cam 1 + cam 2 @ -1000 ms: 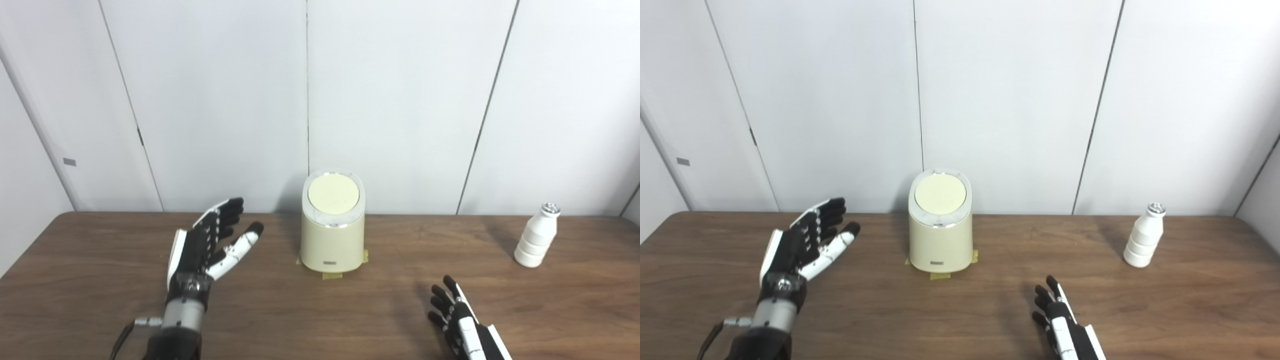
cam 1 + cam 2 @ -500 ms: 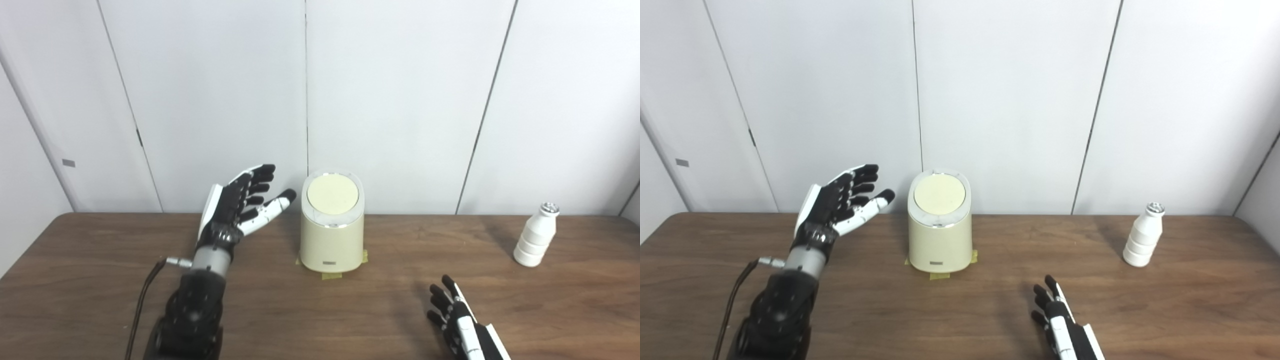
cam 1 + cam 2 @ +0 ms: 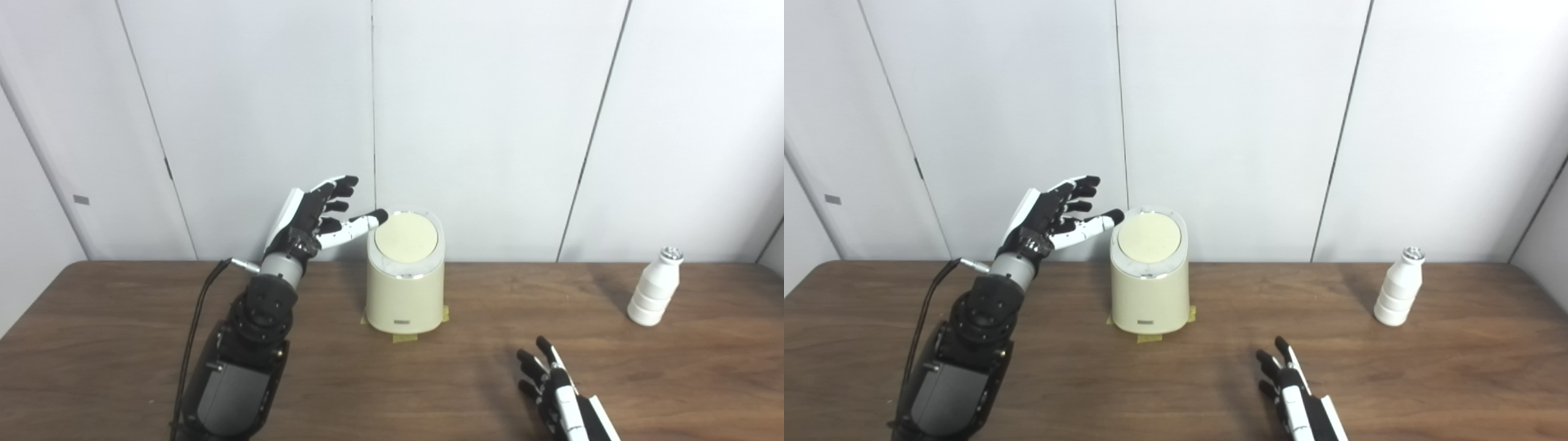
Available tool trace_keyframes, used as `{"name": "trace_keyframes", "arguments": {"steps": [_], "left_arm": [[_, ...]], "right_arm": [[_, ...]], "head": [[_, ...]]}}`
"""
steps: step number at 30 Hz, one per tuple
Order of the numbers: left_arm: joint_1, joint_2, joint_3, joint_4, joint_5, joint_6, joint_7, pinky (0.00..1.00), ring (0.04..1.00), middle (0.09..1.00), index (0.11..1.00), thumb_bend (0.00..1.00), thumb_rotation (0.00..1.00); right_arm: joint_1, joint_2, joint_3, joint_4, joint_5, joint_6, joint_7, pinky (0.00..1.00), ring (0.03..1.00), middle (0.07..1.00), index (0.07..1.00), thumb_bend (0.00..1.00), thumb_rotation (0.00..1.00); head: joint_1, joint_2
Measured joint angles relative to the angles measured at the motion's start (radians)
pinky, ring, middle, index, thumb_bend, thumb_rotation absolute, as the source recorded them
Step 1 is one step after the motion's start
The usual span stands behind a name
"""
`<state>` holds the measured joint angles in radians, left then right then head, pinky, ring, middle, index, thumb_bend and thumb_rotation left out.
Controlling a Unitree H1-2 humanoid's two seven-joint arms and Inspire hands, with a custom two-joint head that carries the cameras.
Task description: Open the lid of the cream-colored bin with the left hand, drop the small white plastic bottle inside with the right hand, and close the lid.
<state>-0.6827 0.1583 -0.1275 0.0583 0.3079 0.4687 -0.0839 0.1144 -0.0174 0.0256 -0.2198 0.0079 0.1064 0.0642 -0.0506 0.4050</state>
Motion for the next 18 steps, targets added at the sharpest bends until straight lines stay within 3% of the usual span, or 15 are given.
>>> {"name": "trace_keyframes", "arguments": {"steps": [6,11,18], "left_arm": [[-0.041,0.025,-0.044,0.046,0.021,0.000,-0.040,0.74,0.881,0.937,0.927,0.83,0.45],[-0.090,0.035,-0.084,0.122,0.038,0.000,-0.080,0.73,0.885,0.952,0.946,0.85,0.42],[-0.193,0.048,-0.142,0.228,0.065,-0.006,-0.123,0.79,0.926,0.961,0.952,0.88,0.36]], "right_arm": [[0.000,0.000,0.004,0.000,-0.005,-0.003,-0.001,0.90,0.934,0.889,0.998,0.54,1.00],[0.000,0.001,0.013,0.000,-0.027,-0.005,-0.009,0.89,0.919,0.858,0.992,0.53,1.00],[0.001,0.004,0.026,0.000,-0.041,-0.009,-0.020,0.89,0.900,0.810,0.988,0.55,1.00]], "head": [[-0.006,0.003],[-0.009,0.006],[-0.017,0.015]]}}
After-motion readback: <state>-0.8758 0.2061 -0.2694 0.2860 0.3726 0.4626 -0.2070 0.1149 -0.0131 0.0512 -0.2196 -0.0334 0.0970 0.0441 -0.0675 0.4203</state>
